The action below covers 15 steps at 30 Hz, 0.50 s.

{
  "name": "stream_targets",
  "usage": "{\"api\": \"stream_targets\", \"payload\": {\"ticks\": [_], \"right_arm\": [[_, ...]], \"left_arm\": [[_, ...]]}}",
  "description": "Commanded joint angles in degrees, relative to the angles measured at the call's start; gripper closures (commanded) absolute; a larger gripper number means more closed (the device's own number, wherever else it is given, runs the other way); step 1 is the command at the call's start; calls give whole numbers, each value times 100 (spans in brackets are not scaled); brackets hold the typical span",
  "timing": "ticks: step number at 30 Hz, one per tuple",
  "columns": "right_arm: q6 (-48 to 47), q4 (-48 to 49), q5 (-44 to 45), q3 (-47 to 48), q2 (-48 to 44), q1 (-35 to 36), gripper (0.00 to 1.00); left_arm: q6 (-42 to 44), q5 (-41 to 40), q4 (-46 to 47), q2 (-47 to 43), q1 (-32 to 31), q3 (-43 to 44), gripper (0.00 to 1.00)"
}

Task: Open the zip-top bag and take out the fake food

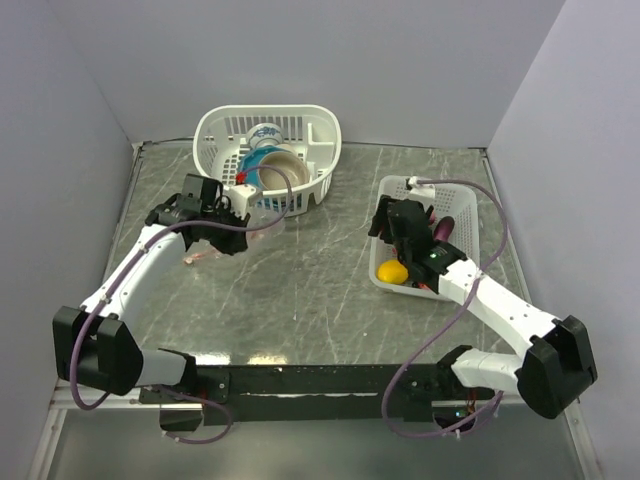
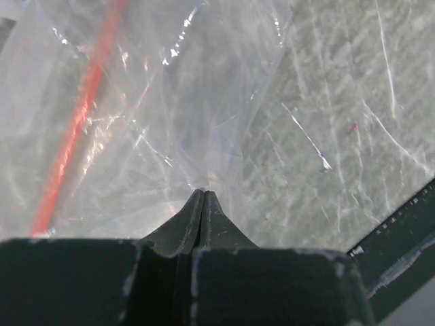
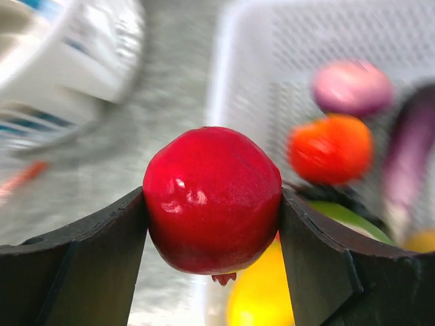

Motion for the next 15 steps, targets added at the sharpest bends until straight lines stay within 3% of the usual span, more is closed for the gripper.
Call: {"api": "stream_targets", "payload": {"ticks": [1,4,5,6,8,9,13,15], "right_arm": [[279,-127,157,-43,12,-352,71],[226,-73,139,192,275,-554,67],[165,-65,69,272,346,-599,60],[104,-21,8,342,425,-634,37],[33,-82,25,615,662,-704,9],[7,-126,25,703,733,-713,0],[41,-337,104,976,857,-722,0],[138,-512,174,993,813,-722,0]], "left_arm": [[-90,33,-296,-27,-298,176,99],[-3,199,-454,-70,-571,263,99],[15,217,-516,-79,-641,299,99],[6,217,-577,-106,-781,334,99],[33,287,-639,-167,-887,474,98],[59,322,-717,-167,-966,527,96],[129,559,-920,-194,-1072,860,80],[147,752,-973,-229,-1098,932,52]]}}
